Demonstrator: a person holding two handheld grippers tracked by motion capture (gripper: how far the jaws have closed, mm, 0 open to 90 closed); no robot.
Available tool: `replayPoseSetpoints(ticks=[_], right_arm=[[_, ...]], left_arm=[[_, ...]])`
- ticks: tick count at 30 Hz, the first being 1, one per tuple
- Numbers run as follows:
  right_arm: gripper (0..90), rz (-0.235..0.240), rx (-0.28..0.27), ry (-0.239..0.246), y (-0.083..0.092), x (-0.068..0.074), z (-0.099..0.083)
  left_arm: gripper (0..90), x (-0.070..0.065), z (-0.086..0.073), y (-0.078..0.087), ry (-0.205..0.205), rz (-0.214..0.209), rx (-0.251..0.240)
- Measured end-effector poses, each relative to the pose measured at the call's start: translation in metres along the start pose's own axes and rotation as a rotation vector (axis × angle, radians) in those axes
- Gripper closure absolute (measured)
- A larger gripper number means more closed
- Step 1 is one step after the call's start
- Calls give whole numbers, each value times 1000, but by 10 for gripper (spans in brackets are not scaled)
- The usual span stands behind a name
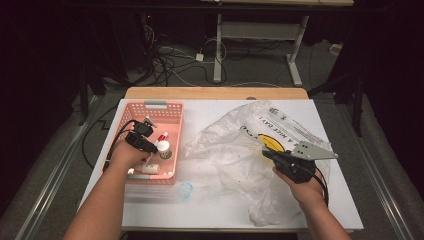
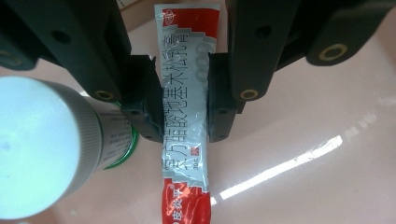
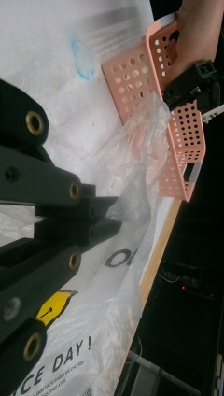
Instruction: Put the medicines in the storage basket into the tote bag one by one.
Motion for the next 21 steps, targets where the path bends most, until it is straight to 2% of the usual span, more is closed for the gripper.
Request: replayPoseSetpoints(ticks=[1, 3, 4, 6, 9, 14, 21], right_arm=[[900, 2, 1, 3, 0, 0, 0], [900, 1, 1, 2, 0, 0, 0], [900, 3, 3, 1, -1, 0, -1], [900, 3, 3, 2, -2, 0, -1], [900, 5, 7, 1, -2, 0, -2], [900, 4, 6, 3, -2, 0, -2], [900, 0, 0, 1, -1, 0, -2]], left_arm=[[547, 1, 1, -1, 9, 3, -2], [522, 2, 4, -2, 6, 17, -12], [459, 3, 5, -3, 10, 16, -20], [460, 4, 8, -5, 13, 13, -40], [636, 5, 10, -5, 12, 8, -57], [678, 4, 10, -5, -3, 19, -67], [687, 4, 10, -4, 5, 22, -68]])
Point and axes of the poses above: each handheld gripper's, and its own axes: y roughly backward along the jaws, z roughly out of its top, x roughly to its left, the point moved 8 cm from there along -y, roughly forward along the jaws, and after that the axes turned 2 degrees about -z, right-handed, at the moved point
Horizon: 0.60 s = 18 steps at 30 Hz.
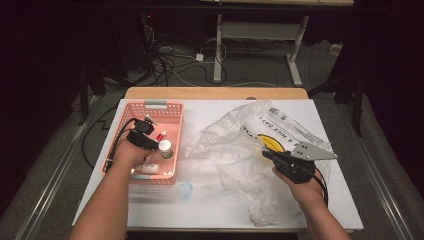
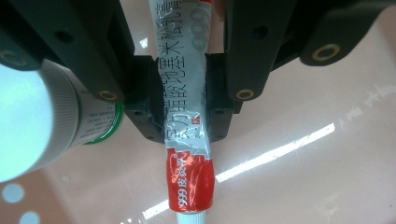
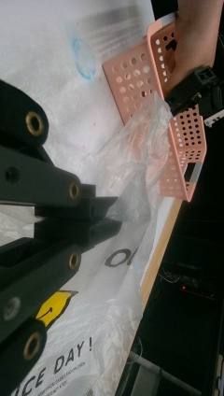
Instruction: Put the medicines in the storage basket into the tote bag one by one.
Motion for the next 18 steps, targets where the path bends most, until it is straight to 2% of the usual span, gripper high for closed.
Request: replayPoseSetpoints(ticks=[4, 7, 10, 12, 14, 18], right_arm=[[900, 7, -10, -9, 0, -1, 2], [900, 10, -12, -13, 0, -1, 2], [900, 13, -15, -23, 0, -2, 2], [900, 13, -21, -49, 0, -3, 3], [900, 11, -20, -35, 1, -2, 4], [900, 12, -20, -35, 1, -1, 4]], left_arm=[[687, 1, 1, 2, 22, -3, -15], [687, 1, 1, 6, 19, 0, -25], [687, 3, 1, 13, 33, 11, -54], [687, 4, 1, 17, 49, 4, -74], [687, 3, 3, 24, 62, -8, -112], [687, -1, 5, 35, 62, -14, -162]])
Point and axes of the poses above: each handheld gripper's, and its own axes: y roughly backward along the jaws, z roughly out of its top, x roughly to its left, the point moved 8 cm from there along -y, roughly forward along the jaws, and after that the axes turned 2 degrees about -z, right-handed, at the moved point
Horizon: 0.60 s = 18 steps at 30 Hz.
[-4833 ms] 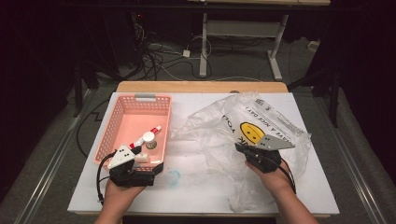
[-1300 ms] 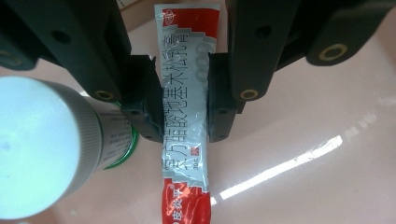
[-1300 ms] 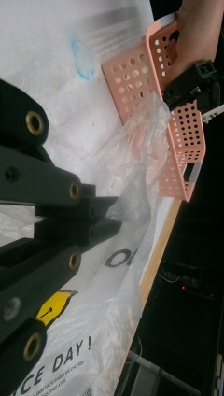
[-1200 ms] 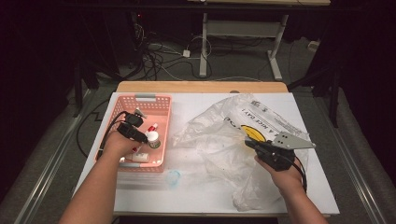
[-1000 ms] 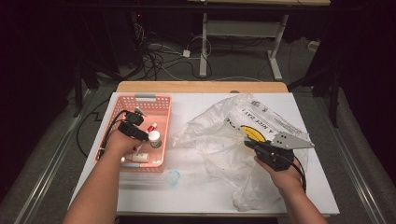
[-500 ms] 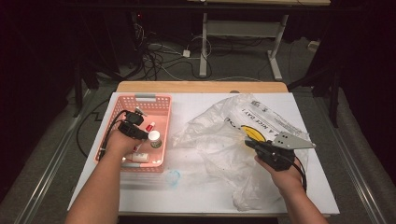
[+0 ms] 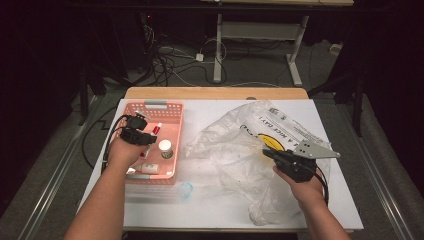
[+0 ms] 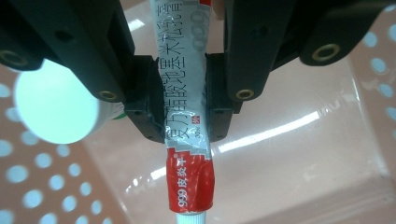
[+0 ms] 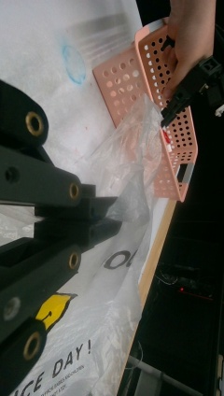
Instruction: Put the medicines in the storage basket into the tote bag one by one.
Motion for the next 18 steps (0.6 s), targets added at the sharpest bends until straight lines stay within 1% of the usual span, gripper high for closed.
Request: replayPoseSetpoints(ticks=[3, 4, 9, 10, 13, 14, 15, 16, 18], right_arm=[[900, 2, 2, 2, 0, 1, 0], [900, 3, 8, 1, -1, 1, -2], [900, 0, 14, 7, -2, 0, -3], [900, -2, 14, 8, -2, 0, -3], [900, 2, 12, 15, -2, 2, -2], [900, 2, 14, 16, -2, 2, -2], [900, 7, 15, 25, -3, 3, -2], [900, 7, 15, 25, -3, 3, -2], [900, 7, 16, 30, -4, 4, -2]], left_arm=[[687, -3, 1, 9, -2, -5, -43], [687, -5, 2, 14, -5, -6, -67], [687, -11, 2, 29, -12, -19, -135], [686, -14, 1, 32, -13, -26, -150], [686, -18, -3, 39, -30, -17, -177], [686, -20, -4, 43, -31, -22, -200], [686, -22, -5, 45, -33, -23, -213], [686, -24, -5, 48, -37, -19, -227], [686, -29, -8, 52, -52, -25, -255]])
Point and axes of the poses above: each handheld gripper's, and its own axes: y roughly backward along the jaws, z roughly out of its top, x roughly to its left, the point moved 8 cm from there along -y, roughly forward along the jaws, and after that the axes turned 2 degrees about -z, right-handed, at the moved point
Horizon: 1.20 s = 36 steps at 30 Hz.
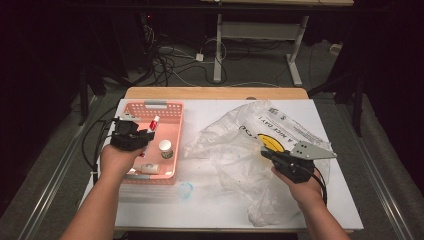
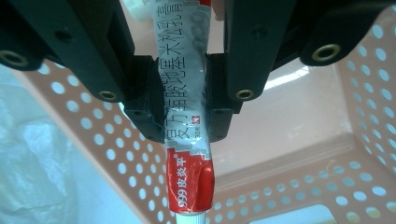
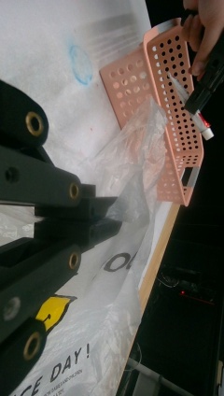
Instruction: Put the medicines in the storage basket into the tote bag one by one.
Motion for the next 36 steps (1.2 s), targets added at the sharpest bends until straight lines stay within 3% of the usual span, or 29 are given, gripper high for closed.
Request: replayPoseSetpoints(ticks=[7, 15, 19, 21, 27, 36], right_arm=[[900, 8, -6, 11, 0, 3, 1], [900, 11, 0, 2, -1, 5, 0], [900, 17, 4, 5, -2, 6, 0], [900, 19, 4, 5, -1, 6, 0], [900, 16, 3, 6, -2, 5, 0], [900, 14, -2, 3, -1, 4, 2]], left_arm=[[686, -18, -6, 17, -8, -53, -107], [686, -35, -19, 22, -23, -76, -172], [686, -45, -21, 27, -28, -112, -225], [686, -51, -19, 32, -49, -109, -235], [686, -71, -16, 35, -83, -152, -253], [686, -98, -10, 35, -100, -222, -280]])
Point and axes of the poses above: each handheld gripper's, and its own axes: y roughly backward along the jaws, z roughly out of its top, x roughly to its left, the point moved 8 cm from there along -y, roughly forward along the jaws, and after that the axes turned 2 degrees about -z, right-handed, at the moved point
